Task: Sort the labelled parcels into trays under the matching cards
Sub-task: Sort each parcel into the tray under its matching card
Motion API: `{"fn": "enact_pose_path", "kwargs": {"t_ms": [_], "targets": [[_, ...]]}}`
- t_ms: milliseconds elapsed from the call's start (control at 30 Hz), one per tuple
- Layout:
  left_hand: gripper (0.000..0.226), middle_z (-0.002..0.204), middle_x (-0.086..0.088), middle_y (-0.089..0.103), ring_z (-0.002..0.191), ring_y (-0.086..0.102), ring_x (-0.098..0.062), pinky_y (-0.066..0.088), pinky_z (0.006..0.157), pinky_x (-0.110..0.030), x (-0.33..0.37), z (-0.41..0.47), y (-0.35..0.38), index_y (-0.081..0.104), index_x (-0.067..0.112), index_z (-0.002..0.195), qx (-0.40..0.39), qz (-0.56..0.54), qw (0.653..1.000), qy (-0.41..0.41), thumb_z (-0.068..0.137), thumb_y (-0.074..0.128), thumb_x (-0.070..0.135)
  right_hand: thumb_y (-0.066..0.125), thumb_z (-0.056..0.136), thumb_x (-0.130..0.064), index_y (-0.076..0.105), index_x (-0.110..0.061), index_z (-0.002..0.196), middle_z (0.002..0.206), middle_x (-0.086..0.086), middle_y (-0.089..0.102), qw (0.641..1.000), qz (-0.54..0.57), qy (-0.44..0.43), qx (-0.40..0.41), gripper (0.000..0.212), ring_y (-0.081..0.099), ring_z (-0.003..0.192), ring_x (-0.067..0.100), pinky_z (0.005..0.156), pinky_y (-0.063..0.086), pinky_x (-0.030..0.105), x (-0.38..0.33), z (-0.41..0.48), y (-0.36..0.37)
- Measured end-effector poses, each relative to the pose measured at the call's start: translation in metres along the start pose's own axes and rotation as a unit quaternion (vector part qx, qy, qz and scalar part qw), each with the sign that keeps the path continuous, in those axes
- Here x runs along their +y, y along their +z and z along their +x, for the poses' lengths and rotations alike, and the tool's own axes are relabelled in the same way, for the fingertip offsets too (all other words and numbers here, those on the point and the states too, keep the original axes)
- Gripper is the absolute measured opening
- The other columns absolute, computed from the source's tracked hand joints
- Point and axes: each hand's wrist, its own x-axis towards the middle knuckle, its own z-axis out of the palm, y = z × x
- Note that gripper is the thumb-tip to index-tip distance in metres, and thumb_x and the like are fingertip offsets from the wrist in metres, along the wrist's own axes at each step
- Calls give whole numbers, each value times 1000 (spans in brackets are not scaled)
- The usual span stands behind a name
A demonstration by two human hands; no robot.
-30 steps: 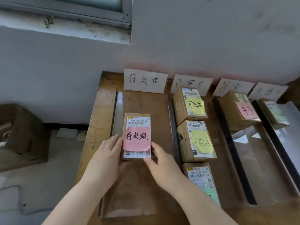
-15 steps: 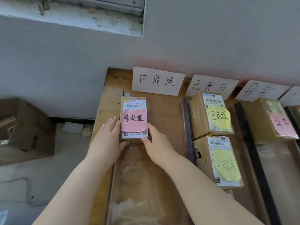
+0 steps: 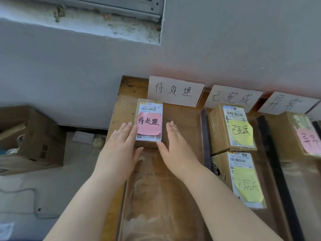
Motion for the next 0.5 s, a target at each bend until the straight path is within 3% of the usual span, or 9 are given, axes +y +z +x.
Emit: {"fn": "enact_pose_path", "kwargs": {"t_ms": [100, 233, 367, 500], "targets": [[57, 139, -17, 50, 130, 46, -33, 29, 106, -44, 11, -12, -6, 47, 2, 137, 33, 15, 999, 41, 88, 63, 28, 36, 100, -40, 1, -22, 152, 160, -6, -5, 998, -45, -34, 22, 66, -8, 145, 6, 116, 6, 27, -7, -18, -9], [60, 134, -15, 55, 127, 50, -30, 30, 105, -46, 32, -25, -21, 53, 4, 133, 43, 45, 995, 83, 88, 35, 40, 35, 100, -40, 2, -20, 152, 160, -4, -5, 992, -90, -66, 60, 65, -9, 145, 7, 114, 2, 24, -13, -47, -21], [57, 128, -14, 61, 122, 55, -30, 37, 102, -46, 53, -38, -33, 58, 7, 129, 44, 68, 990, 115, 88, 35, 40, 35, 100, -41, 3, -17, 152, 160, 0, -2, 984, -131, -76, 94, 66, -6, 146, 10, 116, 3, 25, -11, -79, -32], [55, 125, -11, 63, 118, 59, -29, 44, 98, -47, 78, -54, -44, 57, 10, 130, 47, 77, 985, 144, 89, 37, 40, 35, 100, -42, 5, -17, 152, 160, 1, 0, 979, -147, -75, 119, 65, -4, 146, 10, 109, -2, 17, -2, -117, -46]]}}
